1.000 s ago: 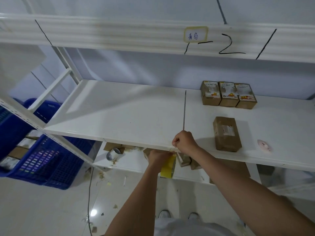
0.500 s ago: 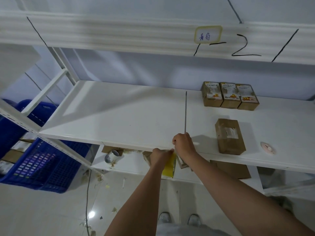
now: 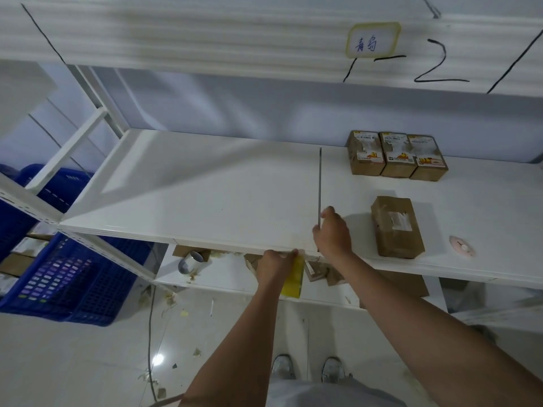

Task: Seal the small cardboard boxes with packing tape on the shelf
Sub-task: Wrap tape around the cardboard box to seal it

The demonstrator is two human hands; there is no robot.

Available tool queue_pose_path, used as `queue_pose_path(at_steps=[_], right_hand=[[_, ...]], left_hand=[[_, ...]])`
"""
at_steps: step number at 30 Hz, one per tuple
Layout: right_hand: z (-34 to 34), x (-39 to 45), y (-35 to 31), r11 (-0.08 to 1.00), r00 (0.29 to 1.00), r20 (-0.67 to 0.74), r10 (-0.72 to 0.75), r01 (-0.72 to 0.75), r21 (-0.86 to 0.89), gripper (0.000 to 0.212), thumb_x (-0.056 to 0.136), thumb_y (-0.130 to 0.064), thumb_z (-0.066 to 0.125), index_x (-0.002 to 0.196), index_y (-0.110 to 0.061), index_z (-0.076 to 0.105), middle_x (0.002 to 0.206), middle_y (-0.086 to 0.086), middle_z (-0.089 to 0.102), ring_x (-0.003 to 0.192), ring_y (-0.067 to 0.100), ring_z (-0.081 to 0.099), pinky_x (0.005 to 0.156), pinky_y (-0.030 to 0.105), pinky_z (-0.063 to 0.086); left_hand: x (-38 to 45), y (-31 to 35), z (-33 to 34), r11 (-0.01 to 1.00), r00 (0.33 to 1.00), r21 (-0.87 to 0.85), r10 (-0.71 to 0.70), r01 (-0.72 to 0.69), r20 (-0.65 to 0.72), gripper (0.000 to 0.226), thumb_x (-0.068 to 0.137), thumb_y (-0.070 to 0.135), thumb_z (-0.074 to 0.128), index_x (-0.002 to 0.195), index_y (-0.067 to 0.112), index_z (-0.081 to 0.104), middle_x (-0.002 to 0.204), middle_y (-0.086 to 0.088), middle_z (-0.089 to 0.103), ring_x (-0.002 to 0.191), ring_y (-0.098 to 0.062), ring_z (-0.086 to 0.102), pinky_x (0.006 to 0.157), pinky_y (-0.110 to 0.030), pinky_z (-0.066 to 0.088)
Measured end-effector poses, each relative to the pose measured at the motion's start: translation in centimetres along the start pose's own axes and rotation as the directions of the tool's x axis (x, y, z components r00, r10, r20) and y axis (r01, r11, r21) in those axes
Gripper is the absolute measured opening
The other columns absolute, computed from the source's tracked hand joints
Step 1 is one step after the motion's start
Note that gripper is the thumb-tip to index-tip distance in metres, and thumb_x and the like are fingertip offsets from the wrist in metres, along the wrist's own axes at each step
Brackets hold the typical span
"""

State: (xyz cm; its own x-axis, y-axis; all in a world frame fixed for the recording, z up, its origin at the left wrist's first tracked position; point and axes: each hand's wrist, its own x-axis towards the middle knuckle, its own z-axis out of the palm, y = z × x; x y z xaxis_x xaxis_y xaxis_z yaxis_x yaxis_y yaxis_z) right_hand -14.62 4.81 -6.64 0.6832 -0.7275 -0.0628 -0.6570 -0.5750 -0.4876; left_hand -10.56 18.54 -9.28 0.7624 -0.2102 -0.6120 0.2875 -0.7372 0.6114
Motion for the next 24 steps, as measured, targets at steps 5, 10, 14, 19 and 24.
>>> queue_pose_path(at_steps=[5,10,14,19,24], right_hand=[[-1.3,-5.1,3.7,0.830,0.915,0.009,0.402,-0.369,0.419,0.012,0.094,-0.010,0.056,0.101,-0.008,0.066,0.098,0.007,0.069,0.084,0.021,0.061,0.073,0.030,0.048],[1.8,-9.2,7.8,0.389,0.672,0.470,0.572,-0.727,0.566,0.021,0.095,-0.002,0.054,0.114,-0.006,0.062,0.095,0.012,0.065,0.086,0.027,0.062,0.085,0.046,0.060],[2.3,-7.9,8.5,0.333,0.684,0.560,0.468,-0.723,0.605,0.021,0.092,-0.017,0.065,0.113,-0.016,0.063,0.116,0.011,0.065,0.105,0.025,0.061,0.097,0.046,0.054],[3.0,-6.1,9.9,0.234,0.686,0.641,0.345,-0.724,0.649,0.034,0.093,-0.010,0.061,0.125,-0.003,0.056,0.102,0.010,0.066,0.089,0.022,0.062,0.094,0.044,0.052],[2.0,-6.6,8.7,0.285,0.693,0.635,0.342,-0.720,0.632,0.011,0.088,-0.006,0.065,0.099,-0.009,0.066,0.095,0.012,0.060,0.080,0.020,0.055,0.095,0.048,0.048]], left_hand=[[-2.7,0.4,0.7,0.990,0.943,0.092,0.133,-0.110,-0.305,0.036,0.099,0.044,0.051,0.096,0.009,0.056,0.087,-0.004,0.063,0.075,-0.018,0.056,0.065,-0.030,0.042],[-6.1,0.6,4.2,0.959,0.935,-0.012,0.273,-0.283,-0.226,0.026,0.101,0.027,0.046,0.083,0.011,0.055,0.075,0.001,0.060,0.067,-0.017,0.055,0.058,-0.029,0.038],[-7.2,0.4,6.2,0.963,0.965,-0.063,0.262,-0.263,-0.028,0.017,0.100,0.023,0.050,0.099,0.012,0.062,0.091,-0.004,0.069,0.079,-0.020,0.064,0.063,-0.026,0.038],[-7.3,1.0,7.0,0.961,0.976,-0.273,0.093,-0.036,0.198,0.018,0.097,0.018,0.046,0.101,0.014,0.062,0.101,-0.009,0.069,0.093,-0.029,0.069,0.085,-0.039,0.059],[-6.9,1.0,7.5,0.938,0.968,-0.346,0.112,-0.028,0.225,0.016,0.094,0.017,0.048,0.099,0.015,0.063,0.096,-0.012,0.068,0.077,-0.024,0.061,0.083,-0.042,0.059]])
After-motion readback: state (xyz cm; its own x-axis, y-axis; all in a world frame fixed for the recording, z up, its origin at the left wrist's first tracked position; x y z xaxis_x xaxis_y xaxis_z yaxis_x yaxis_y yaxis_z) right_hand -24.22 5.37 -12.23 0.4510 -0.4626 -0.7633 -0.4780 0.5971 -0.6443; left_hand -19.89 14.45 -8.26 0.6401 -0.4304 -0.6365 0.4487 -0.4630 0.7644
